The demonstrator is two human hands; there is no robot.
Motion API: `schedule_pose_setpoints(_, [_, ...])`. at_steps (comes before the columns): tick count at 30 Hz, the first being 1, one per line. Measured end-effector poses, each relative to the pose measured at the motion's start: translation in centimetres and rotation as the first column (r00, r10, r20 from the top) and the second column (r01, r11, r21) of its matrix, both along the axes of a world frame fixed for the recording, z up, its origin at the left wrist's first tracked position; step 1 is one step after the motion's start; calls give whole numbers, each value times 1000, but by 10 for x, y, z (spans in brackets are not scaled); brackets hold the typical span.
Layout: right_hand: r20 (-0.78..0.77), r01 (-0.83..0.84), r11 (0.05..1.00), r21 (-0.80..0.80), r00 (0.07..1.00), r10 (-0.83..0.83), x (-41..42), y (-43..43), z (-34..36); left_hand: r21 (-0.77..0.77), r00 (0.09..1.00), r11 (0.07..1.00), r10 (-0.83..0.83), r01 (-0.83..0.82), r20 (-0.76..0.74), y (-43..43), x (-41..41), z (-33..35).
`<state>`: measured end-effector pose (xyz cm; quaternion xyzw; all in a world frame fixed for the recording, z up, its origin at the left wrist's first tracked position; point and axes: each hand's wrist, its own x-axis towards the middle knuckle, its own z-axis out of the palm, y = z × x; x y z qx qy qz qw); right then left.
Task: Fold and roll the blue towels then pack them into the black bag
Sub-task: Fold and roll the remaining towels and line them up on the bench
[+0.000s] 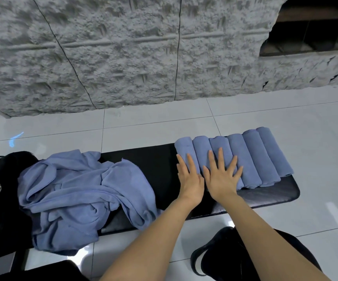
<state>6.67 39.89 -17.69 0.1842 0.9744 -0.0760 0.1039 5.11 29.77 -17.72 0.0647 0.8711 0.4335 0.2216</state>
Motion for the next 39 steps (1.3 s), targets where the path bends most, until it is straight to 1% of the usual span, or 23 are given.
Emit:
schedule_pose_setpoints(2, [-5, 5, 1000, -2, 1000, -5, 0, -1, 0, -165, 997, 985, -51, 42, -50, -1, 1, -6])
schedule_pose_setpoints(4, [-12, 5, 1000, -13, 1000, -5, -1, 0, 0, -287, 993, 956, -90, 66, -71, -3, 1, -10])
schedule_pose_setpoints(8, [9, -12, 1000, -10, 1000, 12, -1, -1, -1, -385, 987, 920, -126, 78, -101, -1, 2, -15])
schedule_pose_setpoints(13, [14, -8, 1000, 4, 1000, 8, -2, -2, 1, -397, 988, 913, -137, 98, -72, 0, 0, -10])
schedule_pose_setpoints(17, [12, 5, 1000, -1, 1000, -5, -3, -1, 8, -294, 973, 929, -230, 225, 20, -18, -4, 8])
schedule_pose_setpoints(20, [-11, 29, 999, -36, 1000, -30, -3, -3, 19, -226, 968, 942, -249, 248, 25, -43, -5, 21])
schedule_pose_setpoints(22, [-79, 36, 997, -64, 996, -41, 0, -9, 26, -205, 970, 956, -230, 211, -74, -67, -8, 31])
schedule_pose_setpoints(23, [-130, 25, 997, -75, 991, -35, 3, -13, 29, -202, 968, 968, -188, 152, -168, -82, -12, 36])
schedule_pose_setpoints(25, [-230, -19, 996, -87, 973, -2, 8, -23, 36, -246, 932, 969, -61, -31, -358, -122, -27, 46])
schedule_pose_setpoints(26, [-267, -48, 995, -83, 963, 24, 10, -28, 38, -306, 912, 943, -5, -133, -410, -144, -37, 50])
schedule_pose_setpoints(27, [-287, -79, 994, -79, 956, 53, 13, -34, 40, -412, 909, 887, 23, -211, -417, -166, -46, 54])
schedule_pose_setpoints(28, [-293, -109, 991, -80, 953, 81, 15, -40, 41, -566, 927, 788, 20, -245, -374, -186, -54, 57])
schedule_pose_setpoints(29, [-292, -136, 987, -87, 951, 105, 16, -47, 42, -713, 957, 666, 4, -218, -289, -203, -61, 60])
schedule_pose_setpoints(30, [-291, -160, 982, -97, 948, 126, 17, -55, 44, -807, 981, 568, 1, -159, -192, -215, -64, 62])
schedule_pose_setpoints(31, [-295, -185, 977, -111, 944, 145, 17, -63, 46, -844, 990, 523, -4, -118, -141, -223, -67, 62])
schedule_pose_setpoints(32, [-300, -211, 970, -123, 939, 167, 17, -72, 49, -836, 990, 538, -13, -110, -138, -228, -68, 61])
schedule_pose_setpoints(33, [-300, -241, 961, -135, 935, 192, 16, -80, 52, -782, 984, 608, -12, -134, -179, -232, -69, 61])
schedule_pose_setpoints(34, [-292, -269, 951, -149, 931, 218, 14, -88, 55, -670, 971, 723, 2, -166, -238, -234, -69, 60])
schedule_pose_setpoints(35, [-287, -295, 939, -176, 928, 238, 11, -94, 59, -482, 959, 858, 41, -177, -280, -234, -66, 63])
schedule_pose_setpoints(36, [-298, -317, 922, -224, 923, 245, 6, -100, 62, -255, 959, 956, 72, -145, -273, -231, -60, 69])
schedule_pose_setpoints(37, [-320, -334, 895, -297, 918, 237, 1, -105, 67, -65, 960, 994, 66, -86, -271, -228, -52, 79])
schedule_pose_setpoints(38, [-339, -347, 850, -396, 916, 216, -5, -110, 73, 38, 959, 999, 21, -11, -283, -225, -42, 89])
schedule_pose_setpoints(39, [-331, -350, 780, -518, 924, 194, -11, -115, 80, 69, 955, 995, -44, 67, -292, -222, -33, 100])
